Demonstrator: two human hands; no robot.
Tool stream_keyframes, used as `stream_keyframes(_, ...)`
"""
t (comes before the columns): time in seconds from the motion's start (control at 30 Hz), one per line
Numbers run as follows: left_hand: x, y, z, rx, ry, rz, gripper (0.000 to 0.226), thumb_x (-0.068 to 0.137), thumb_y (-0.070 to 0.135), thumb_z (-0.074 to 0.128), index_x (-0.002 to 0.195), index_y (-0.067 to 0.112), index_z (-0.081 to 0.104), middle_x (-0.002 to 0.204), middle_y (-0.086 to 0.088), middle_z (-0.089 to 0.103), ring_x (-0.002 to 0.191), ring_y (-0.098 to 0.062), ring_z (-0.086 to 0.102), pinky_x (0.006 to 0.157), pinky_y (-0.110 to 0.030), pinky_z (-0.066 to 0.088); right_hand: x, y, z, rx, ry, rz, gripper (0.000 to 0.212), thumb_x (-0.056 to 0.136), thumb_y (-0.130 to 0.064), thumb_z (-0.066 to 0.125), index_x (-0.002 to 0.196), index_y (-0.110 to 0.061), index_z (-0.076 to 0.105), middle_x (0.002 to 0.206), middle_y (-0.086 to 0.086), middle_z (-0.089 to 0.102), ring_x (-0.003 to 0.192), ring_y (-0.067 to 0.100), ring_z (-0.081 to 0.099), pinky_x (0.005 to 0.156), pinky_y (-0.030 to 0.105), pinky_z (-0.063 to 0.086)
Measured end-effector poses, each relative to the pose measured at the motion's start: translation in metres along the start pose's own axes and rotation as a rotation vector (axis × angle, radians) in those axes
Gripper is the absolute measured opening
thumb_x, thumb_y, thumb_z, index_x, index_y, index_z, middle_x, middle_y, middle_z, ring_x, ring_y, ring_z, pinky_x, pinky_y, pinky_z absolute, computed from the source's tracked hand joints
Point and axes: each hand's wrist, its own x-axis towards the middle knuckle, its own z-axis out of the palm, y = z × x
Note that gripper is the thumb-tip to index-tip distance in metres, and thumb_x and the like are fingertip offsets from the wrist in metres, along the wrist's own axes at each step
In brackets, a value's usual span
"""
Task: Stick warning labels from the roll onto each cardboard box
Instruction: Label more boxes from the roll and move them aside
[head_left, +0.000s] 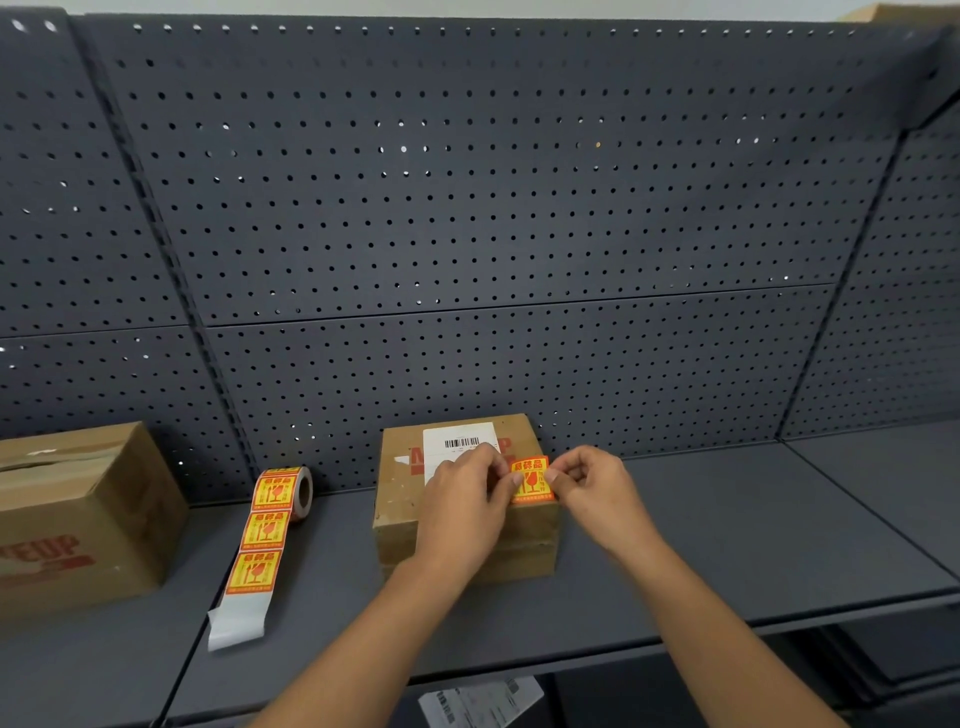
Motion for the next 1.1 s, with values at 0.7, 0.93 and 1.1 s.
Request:
stream_keyframes(0.7,0.001,-0.012,0.007,0.036,0.052,0.092,0.015,0.095,0.045,0.068,0.089,0.034,0.059,0.087,0.017,0.064,0.085,-0.008,0.059,0.070,-0.040,0.058,-0.003,0.003,0.003,0.010,0.007,0.006,0.005,0.095,-0.018,0.073,0.092,-0.019,0.070,0.090,-0.002,0.072,0.088,0.014,0.068,0.080,0.032,0.057)
stream_keyframes(0.93,-0.002,-0.014,0.005,0.069,0.067,0.138,0.015,0.097,0.046,0.064,0.092,0.033,0.058,0.090,0.017,0.062,0.087,-0.009,0.054,0.073,-0.037,0.056,-0.007,0.004,0.010,0.008,0.045,0.004,0.004,0.095,-0.020,0.073,0.092,-0.019,0.069,0.088,-0.003,0.072,0.086,0.014,0.069,0.071,0.023,0.052)
stream_keyframes(1.1,-0.002,-0.019,0.006,0.013,0.053,0.140,0.016,0.097,0.043,0.065,0.089,0.034,0.055,0.086,0.017,0.059,0.087,-0.009,0.054,0.072,-0.037,0.055,-0.011,-0.001,0.011,0.010,0.028,0.016,0.023,0.085,-0.033,0.084,0.094,-0.019,0.067,0.086,-0.004,0.069,0.078,0.007,0.065,0.066,0.018,0.049)
